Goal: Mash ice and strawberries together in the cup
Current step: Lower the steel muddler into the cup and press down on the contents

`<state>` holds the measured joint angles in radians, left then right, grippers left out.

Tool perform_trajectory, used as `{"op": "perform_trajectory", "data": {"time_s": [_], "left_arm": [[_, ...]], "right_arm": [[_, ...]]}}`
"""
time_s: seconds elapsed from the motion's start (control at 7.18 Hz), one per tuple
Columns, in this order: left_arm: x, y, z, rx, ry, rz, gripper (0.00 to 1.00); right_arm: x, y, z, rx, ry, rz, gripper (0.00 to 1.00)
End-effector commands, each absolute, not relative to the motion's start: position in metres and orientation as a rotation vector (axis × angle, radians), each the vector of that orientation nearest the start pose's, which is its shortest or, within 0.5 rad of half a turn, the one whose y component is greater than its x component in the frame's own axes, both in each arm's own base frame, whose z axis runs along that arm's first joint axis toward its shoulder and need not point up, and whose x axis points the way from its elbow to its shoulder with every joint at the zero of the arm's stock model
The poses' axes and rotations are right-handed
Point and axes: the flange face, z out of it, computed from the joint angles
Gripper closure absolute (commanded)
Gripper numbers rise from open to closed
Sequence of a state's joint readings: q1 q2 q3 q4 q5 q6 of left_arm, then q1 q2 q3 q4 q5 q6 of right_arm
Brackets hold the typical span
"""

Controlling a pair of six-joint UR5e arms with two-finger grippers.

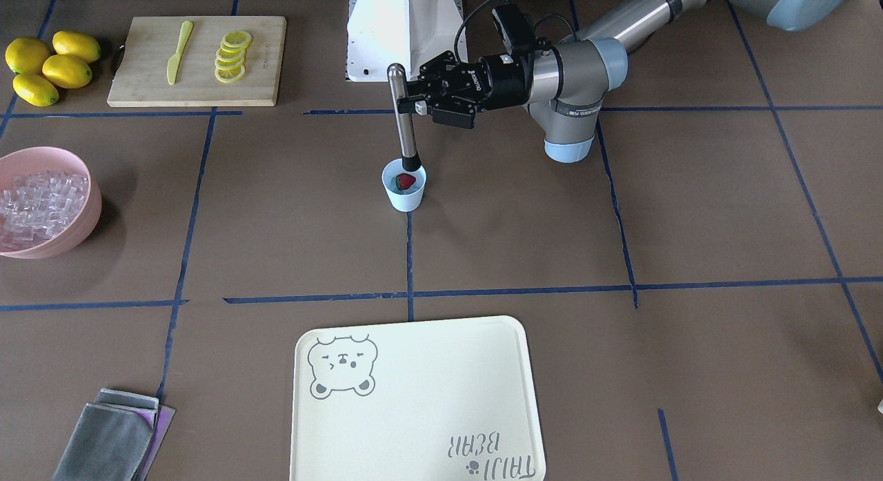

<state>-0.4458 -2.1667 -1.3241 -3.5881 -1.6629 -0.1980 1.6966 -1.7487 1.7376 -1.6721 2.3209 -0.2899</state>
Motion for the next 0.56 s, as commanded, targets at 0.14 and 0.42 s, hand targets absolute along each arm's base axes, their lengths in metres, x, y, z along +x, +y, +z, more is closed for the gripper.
{"op": "perform_trajectory", "data": {"time_s": [0.14,0.42], "left_arm": [[0.519,-0.360,0.251,1.867,1.537,0.487,1.00],[0.526,-0.362,0.260,1.849,1.519,0.484,1.00]], "right_arm": [[0.116,-0.396,0.669,0.050,-0.756,-0.114,0.00],[0.116,-0.396,0.669,0.050,-0.756,-0.114,0.00]]}}
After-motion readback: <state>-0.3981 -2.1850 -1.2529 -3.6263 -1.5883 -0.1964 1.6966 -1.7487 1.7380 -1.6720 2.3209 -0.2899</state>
